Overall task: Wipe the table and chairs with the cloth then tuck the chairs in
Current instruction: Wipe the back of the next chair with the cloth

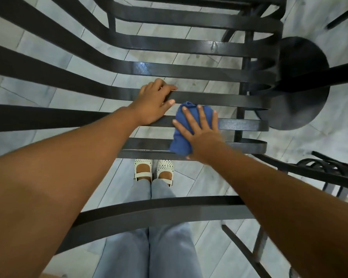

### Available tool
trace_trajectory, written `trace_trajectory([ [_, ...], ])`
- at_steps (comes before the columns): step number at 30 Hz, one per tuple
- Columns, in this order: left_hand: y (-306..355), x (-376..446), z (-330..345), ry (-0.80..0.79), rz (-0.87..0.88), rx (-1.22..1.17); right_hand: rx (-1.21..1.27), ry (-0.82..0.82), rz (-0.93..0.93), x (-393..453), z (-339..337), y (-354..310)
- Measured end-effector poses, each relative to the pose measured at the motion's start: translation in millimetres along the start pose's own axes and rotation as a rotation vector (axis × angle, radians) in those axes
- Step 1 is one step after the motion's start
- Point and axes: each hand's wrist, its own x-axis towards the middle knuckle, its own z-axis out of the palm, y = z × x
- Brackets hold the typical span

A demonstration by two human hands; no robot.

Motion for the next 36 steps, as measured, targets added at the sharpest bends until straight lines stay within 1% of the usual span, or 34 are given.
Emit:
trace_trajectory([
  [1,-3.7,-4.7,-5.1,0.064,0.053,0.002,-0.035,0.03,-0.045,-3.7,2.8,8.9],
  [2,-8.0,-9.3,-9.7,0.133,0.094,0.054,-0.061,0.054,-0.072,-6.3,4.6,11.4],
  [3,-12.6,-13.0,-14.4,0.193,0.111,0.136,-0.077,0.076,-0.079,-6.2,5.4,8.3],
  [4,-17.8,-15.5,-18.2,0.219,0.106,0.22,-0.078,0.095,-0.075,-4.0,5.5,1.6],
  [6,-28.6,-18.5,-23.1,0.198,0.062,0.343,-0.081,0.142,-0.107,5.4,4.2,-11.8],
  [8,-38.6,-18.4,-25.0,0.175,0.026,0.412,-0.126,0.211,-0.215,20.7,-2.7,-24.3],
  [11,-48.8,-13.2,-24.8,0.164,0.024,0.45,-0.132,0.294,-0.35,42.8,-18.0,-54.4],
  [14,-58.6,-1.1,-25.7,0.142,-0.013,0.467,-0.092,0.331,-0.396,58.8,-20.4,-80.3],
  [16,-63.7,6.6,-28.3,0.12,0.001,0.482,-0.089,0.411,-0.428,62.0,-15.9,-74.5],
  [18,-65.6,11.7,-29.3,0.096,0.024,0.483,-0.114,0.502,-0.466,60.8,-3.3,-54.6],
  [22,-61.1,22.0,-29.2,0.132,-0.002,0.432,-0.119,0.656,-0.514,57.4,25.5,-23.1],
  [25,-58.4,31.4,-33.3,0.128,0.018,0.456,-0.103,0.678,-0.486,57.4,25.9,-27.5],
  [28,-61.7,37.8,-35.3,0.116,0.057,0.484,-0.078,0.7,-0.454,67.6,14.7,-55.3],
  [32,-62.3,39.1,-34.9,0.116,0.079,0.497,-0.061,0.641,-0.438,81.7,-1.3,-92.6],
  [34,-62.3,38.6,-36.8,0.102,0.081,0.515,-0.041,0.649,-0.481,79.7,2.6,-84.9],
  [36,-63.3,38.5,-38.0,0.098,0.085,0.52,-0.05,0.662,-0.49,69.3,14.5,-60.7],
])
